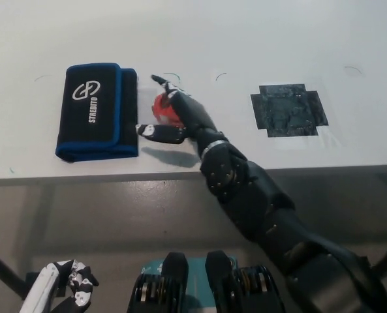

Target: Use the right hand to move the tape on the right hand side to the notebook on the left hand side

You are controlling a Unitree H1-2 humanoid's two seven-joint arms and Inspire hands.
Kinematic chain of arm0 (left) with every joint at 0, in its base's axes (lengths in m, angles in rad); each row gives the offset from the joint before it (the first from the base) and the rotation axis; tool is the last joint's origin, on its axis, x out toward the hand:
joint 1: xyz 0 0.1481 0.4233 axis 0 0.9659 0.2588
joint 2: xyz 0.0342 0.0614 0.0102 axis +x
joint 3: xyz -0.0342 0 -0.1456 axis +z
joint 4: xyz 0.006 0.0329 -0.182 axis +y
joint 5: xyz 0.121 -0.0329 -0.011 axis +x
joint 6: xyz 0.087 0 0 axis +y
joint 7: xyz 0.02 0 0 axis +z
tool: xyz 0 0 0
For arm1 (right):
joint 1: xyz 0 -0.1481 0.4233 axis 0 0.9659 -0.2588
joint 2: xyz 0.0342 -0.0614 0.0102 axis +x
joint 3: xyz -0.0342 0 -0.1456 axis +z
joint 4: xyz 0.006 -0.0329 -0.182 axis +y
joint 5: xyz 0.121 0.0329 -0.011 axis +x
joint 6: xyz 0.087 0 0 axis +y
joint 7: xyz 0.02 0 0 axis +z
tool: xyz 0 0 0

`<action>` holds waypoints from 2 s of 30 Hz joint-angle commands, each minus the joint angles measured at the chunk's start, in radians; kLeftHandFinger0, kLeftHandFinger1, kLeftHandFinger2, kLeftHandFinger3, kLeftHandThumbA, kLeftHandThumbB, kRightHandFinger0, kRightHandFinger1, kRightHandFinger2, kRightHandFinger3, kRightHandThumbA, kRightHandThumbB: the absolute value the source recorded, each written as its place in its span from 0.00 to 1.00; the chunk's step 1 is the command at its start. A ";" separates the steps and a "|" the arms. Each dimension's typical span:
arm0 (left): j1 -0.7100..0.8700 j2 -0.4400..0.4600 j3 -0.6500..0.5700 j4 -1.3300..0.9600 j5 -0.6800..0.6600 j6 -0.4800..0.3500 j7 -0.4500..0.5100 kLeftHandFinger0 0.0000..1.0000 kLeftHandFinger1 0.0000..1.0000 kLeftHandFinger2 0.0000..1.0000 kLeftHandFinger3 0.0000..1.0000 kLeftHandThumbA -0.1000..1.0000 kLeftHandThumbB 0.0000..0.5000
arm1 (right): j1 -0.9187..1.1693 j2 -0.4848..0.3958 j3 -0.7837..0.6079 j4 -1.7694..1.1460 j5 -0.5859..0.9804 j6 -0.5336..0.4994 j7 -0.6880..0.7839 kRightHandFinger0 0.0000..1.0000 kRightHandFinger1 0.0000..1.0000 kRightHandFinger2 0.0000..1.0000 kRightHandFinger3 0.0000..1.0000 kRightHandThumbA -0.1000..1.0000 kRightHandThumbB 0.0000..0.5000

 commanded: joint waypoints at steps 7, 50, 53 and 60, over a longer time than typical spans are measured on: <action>-0.003 0.019 0.003 -0.037 0.002 0.005 -0.011 0.29 0.16 0.18 0.33 0.18 0.18 | -0.042 -0.003 0.019 0.007 -0.005 -0.052 -0.008 1.00 1.00 1.00 1.00 0.95 0.90; 0.004 0.021 -0.001 0.008 -0.002 -0.027 -0.011 0.31 0.18 0.19 0.33 0.14 0.15 | 0.640 -0.474 -0.198 -1.356 0.116 0.210 0.235 1.00 1.00 1.00 1.00 0.95 0.82; 0.000 0.018 0.000 0.010 0.004 -0.022 -0.006 0.25 0.17 0.20 0.34 0.13 0.15 | 0.730 -0.492 -0.209 -1.426 0.108 0.181 0.234 1.00 1.00 1.00 1.00 0.93 0.78; -0.010 0.023 0.003 0.018 -0.012 -0.019 -0.014 0.24 0.15 0.16 0.33 0.15 0.15 | 1.030 -0.528 -0.216 -1.520 0.004 0.122 0.210 1.00 1.00 1.00 1.00 0.93 0.75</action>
